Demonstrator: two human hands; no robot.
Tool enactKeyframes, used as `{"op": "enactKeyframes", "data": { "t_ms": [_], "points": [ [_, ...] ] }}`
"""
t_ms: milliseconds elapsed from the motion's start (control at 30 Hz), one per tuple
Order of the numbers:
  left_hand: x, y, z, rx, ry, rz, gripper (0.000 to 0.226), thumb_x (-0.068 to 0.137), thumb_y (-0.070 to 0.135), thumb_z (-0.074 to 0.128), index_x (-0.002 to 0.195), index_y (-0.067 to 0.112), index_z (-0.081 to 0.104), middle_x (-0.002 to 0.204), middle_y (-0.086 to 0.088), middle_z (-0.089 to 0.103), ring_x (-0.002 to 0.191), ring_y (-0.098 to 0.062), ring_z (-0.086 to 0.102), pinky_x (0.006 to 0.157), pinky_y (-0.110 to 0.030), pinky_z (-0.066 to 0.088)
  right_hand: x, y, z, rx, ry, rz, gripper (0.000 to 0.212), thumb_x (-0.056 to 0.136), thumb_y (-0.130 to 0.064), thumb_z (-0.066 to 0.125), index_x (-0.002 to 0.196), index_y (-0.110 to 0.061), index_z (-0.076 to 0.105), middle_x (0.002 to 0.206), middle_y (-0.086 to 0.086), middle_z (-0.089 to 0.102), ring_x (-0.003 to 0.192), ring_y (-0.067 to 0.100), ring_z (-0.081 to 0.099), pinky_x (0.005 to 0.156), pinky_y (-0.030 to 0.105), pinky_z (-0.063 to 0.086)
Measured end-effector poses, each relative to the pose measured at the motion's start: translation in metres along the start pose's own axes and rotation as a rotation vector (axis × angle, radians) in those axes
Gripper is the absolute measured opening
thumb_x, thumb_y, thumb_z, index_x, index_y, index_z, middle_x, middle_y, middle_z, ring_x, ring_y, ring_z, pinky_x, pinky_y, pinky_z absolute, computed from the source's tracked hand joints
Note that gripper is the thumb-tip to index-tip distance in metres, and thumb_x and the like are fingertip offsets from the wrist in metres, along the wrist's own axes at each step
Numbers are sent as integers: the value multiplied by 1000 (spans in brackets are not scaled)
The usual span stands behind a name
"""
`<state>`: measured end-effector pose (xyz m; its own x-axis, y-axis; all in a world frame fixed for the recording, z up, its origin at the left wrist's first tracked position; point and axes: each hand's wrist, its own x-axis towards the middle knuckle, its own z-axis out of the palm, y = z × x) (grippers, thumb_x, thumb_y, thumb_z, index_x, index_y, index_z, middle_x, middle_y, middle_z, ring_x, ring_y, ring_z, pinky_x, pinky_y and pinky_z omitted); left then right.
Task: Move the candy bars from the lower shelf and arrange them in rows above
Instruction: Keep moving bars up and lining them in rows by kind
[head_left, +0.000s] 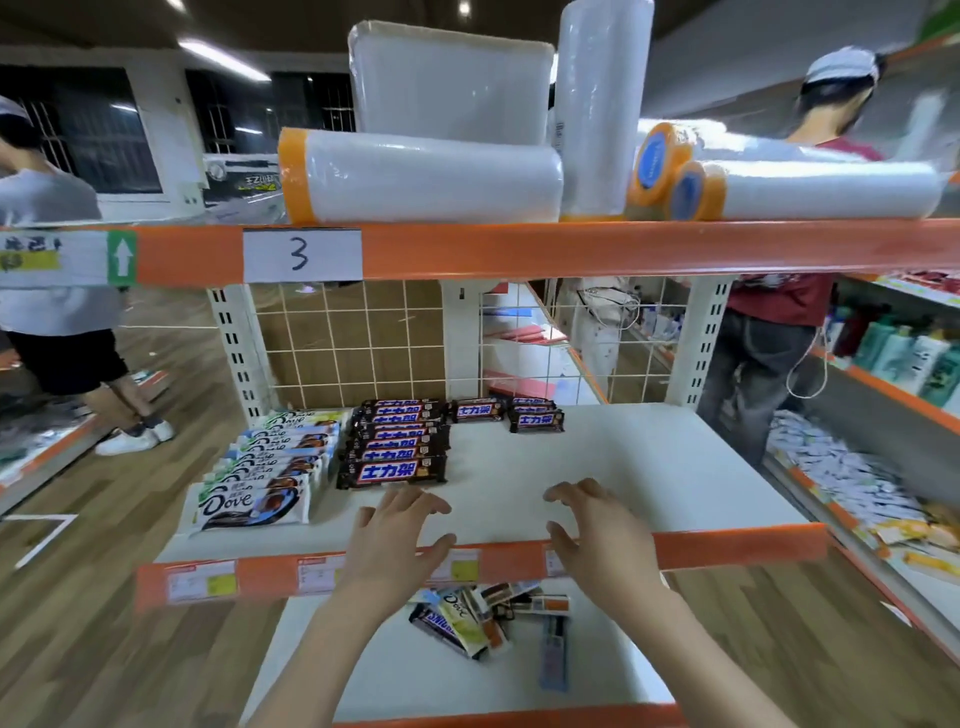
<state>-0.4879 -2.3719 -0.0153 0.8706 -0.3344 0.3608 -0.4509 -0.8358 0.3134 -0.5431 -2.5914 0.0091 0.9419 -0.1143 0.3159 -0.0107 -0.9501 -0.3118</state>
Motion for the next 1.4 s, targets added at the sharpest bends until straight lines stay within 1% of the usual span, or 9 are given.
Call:
{"op": "enactKeyframes", "data": {
  "t_ms": [133,233,367,467,600,900,1033,1133,1400],
  "points": [
    [-22,19,5,-68,11,0,30,85,49,46,111,38,54,114,19,50,112,-9,46,79,-29,28,-32,11,-4,78,-8,12,34,89,-25,55,122,-33,54,123,-10,53,107,17,55,76,28,44],
    [-40,34,7,-72,12,12,24,88,43,54,111,38,55,113,20,50,110,-8,46,78,-29,26,-60,19,-4,105,-11,12,31,90,-26,55,120,-32,55,119,-10,53,106,17,54,76,29,45],
    [-66,53,5,-119,-9,-22,27,86,50,51,110,38,55,112,20,50,111,-5,44,79,-28,23,-91,32,-5,167,-25,40,30,88,-26,56,117,-34,57,112,-12,52,101,13,53,67,26,42],
    [-87,64,11,-141,-50,-47,23,89,45,53,111,40,53,116,21,48,116,-5,42,83,-29,27,-113,43,-7,242,-12,78,28,88,-22,57,114,-34,59,113,-15,53,98,9,55,71,27,48],
    [-111,81,21,-138,-77,-83,24,90,43,50,114,39,50,115,23,43,117,-2,38,88,-29,27,-139,52,-13,268,-25,94,30,88,-17,55,115,-30,60,113,-12,53,104,11,53,75,31,49],
    [-145,117,38,-174,-106,-111,22,89,42,51,109,35,54,113,15,50,114,-8,42,86,-30,25,-178,61,-19,283,-76,142,31,89,-16,54,118,-27,59,114,-6,54,104,18,53,77,35,48],
    [-154,123,43,-171,-138,-119,23,89,40,52,111,33,54,114,12,51,115,-11,42,88,-34,27,-191,65,-20,285,-92,157,31,90,-16,54,120,-25,59,116,-5,54,105,17,53,81,39,48],
    [-164,126,45,-178,-144,-129,23,88,39,53,110,32,55,113,11,52,115,-11,42,85,-33,26,-199,66,-16,296,-101,167,29,90,-17,55,117,-27,59,113,-5,54,103,17,53,82,40,49],
    [-198,120,51,-204,-182,-210,25,89,39,54,112,30,56,117,8,53,114,-15,44,95,-42,33,-222,52,4,329,-139,163,29,89,-15,56,116,-24,61,113,-3,55,98,17,56,77,32,48]
  ]
}}
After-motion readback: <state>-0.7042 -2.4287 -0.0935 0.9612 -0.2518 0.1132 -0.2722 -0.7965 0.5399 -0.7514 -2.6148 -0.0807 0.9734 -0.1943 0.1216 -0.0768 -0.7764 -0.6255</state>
